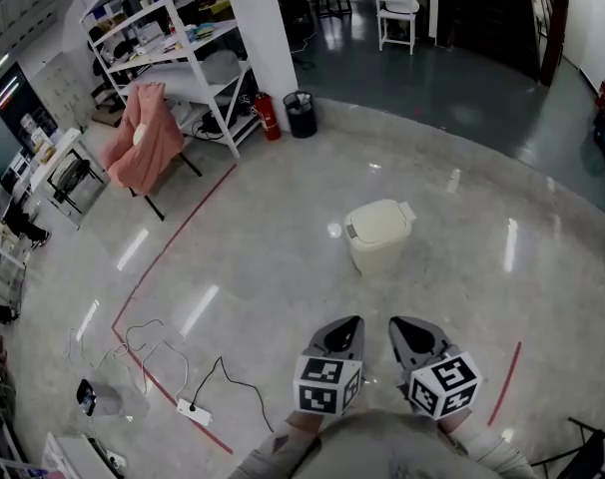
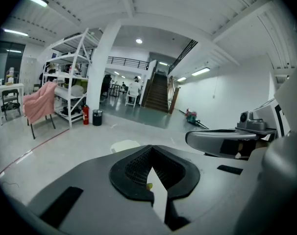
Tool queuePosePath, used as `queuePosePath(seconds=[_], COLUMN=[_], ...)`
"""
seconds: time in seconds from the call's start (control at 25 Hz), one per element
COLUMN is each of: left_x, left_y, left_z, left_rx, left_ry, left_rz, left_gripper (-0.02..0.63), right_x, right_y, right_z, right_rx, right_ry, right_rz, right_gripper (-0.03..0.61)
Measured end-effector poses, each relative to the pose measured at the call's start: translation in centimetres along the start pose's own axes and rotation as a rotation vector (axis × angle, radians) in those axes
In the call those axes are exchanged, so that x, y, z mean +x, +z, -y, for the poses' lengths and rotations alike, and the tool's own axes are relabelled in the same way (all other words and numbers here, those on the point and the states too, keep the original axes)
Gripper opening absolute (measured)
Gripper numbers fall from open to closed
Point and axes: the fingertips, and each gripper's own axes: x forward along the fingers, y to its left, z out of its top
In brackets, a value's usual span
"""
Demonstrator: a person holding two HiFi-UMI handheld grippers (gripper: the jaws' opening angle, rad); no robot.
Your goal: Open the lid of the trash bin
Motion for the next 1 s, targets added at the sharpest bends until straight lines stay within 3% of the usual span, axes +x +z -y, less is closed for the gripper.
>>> queuePosePath(seconds=[0.56, 1.0], left_x=[7.5, 11.0], left_y=[6.2, 6.0], left_z=[-8.1, -12.5], left_rx=[0.047, 0.031], left_ry=[-0.051, -0.068], left_rz=[-0.019, -0.058], left_gripper=[0.002, 0.002], right_x=[10.2, 15.2], right_y=[5.0, 4.0], right_z=[4.4, 4.8], right_rx=[0.002, -0.002], right_ry=[-0.062, -0.063], right_rz=[0.029, -0.034], right_gripper=[0.003, 0.003])
